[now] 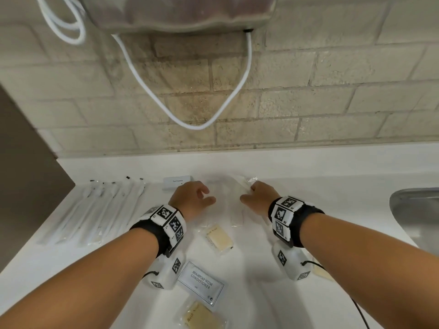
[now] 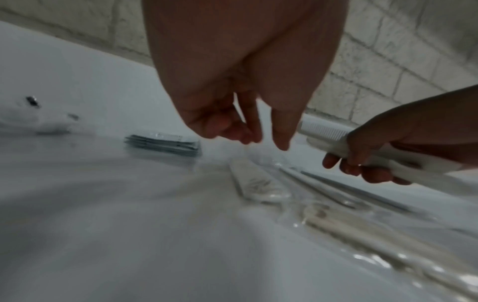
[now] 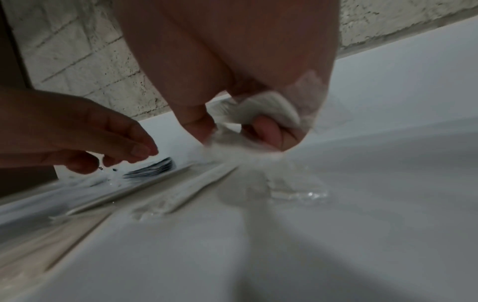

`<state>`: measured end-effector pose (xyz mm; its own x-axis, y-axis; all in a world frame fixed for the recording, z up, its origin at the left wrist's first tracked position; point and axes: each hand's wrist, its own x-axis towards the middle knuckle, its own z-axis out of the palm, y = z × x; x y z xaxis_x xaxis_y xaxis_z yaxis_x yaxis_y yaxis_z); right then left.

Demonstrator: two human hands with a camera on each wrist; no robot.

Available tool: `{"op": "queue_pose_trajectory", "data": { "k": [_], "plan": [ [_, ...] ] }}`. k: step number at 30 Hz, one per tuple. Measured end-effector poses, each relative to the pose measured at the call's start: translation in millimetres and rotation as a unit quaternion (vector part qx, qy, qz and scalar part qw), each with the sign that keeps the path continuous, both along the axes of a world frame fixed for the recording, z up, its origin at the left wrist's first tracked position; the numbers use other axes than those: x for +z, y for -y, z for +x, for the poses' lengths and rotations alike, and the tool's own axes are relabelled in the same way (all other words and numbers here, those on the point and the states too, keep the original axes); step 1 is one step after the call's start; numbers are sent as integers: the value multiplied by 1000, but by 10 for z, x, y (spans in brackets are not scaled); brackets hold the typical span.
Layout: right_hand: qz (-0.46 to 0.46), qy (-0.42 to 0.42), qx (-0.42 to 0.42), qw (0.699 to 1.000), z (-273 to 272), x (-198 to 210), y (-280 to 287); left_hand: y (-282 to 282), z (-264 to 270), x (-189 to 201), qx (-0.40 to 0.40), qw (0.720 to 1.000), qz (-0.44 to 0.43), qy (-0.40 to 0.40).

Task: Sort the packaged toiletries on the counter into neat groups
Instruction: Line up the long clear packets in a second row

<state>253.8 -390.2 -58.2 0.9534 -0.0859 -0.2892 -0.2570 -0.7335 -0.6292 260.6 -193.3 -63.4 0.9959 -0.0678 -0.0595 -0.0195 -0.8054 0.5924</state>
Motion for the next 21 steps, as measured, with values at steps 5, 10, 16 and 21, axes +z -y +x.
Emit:
{"op": "queue_pose_trajectory", "data": {
  "k": [5,10,16,21],
  "plan": [
    [-7,-1,-5,1000,-120,97,50,78,-413,108,-195,977,62,-68],
    [-24,-16,12,1000,-274,173,66,132,-660,64,-190,979,32,-72],
    [-16,-27,8,999,-414,149,50,227,-872,72,-202,972,-32,-118],
    [1,-9,-13,1000,-423,173,106,248,-689,228,-168,986,-7,12]
  ]
}}
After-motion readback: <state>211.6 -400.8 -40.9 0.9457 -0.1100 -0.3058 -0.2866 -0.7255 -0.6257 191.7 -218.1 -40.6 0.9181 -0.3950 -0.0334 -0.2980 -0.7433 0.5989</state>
